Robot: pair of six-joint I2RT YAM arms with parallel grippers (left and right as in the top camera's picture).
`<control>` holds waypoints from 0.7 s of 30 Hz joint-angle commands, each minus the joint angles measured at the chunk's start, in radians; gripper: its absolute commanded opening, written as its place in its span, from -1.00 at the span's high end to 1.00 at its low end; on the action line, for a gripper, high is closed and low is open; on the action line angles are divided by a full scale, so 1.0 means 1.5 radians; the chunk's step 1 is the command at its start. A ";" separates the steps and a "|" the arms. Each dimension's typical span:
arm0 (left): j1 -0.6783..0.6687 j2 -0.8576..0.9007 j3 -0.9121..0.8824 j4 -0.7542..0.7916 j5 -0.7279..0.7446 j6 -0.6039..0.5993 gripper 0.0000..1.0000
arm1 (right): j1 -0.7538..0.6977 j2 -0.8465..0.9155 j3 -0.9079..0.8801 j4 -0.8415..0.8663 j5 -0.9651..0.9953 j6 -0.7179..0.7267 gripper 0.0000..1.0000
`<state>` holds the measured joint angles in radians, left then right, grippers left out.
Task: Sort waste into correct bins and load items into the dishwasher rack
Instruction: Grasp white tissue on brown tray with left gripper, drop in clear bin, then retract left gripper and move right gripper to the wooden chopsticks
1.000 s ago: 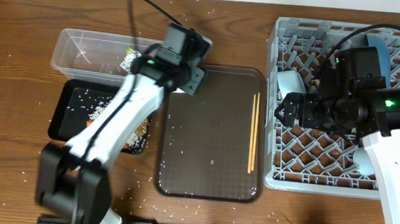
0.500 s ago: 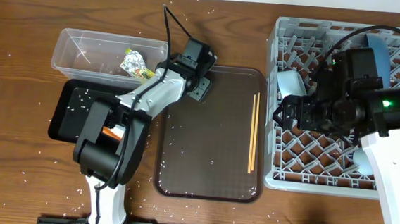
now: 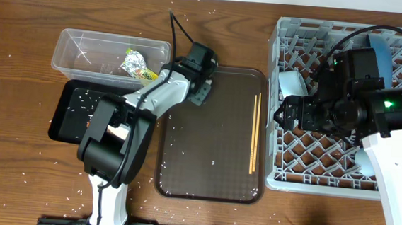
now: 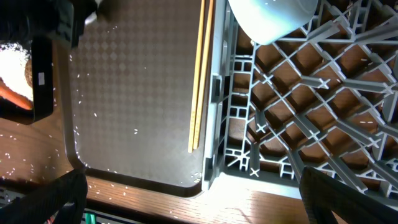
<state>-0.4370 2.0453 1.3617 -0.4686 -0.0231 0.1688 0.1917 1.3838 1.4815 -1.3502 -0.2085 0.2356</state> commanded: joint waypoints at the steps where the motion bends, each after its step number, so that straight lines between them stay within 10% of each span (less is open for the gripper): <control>1: -0.026 -0.070 0.032 -0.035 -0.003 -0.009 0.88 | 0.008 0.002 -0.003 -0.003 0.002 0.009 -0.98; 12: 0.046 -0.235 0.035 -0.061 -0.169 0.016 0.88 | 0.007 0.001 -0.003 -0.018 0.002 0.007 -0.98; 20: 0.185 -0.177 0.035 -0.045 -0.042 0.017 0.86 | 0.003 0.002 -0.003 -0.017 0.002 0.007 -0.98; 21: 0.195 -0.172 0.035 -0.045 -0.027 0.016 0.56 | 0.003 0.002 -0.003 -0.015 0.002 0.007 -0.98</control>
<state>-0.1707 1.7653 1.4158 -0.5354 -0.1551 0.1913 0.1921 1.3838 1.4807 -1.3731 -0.2085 0.2352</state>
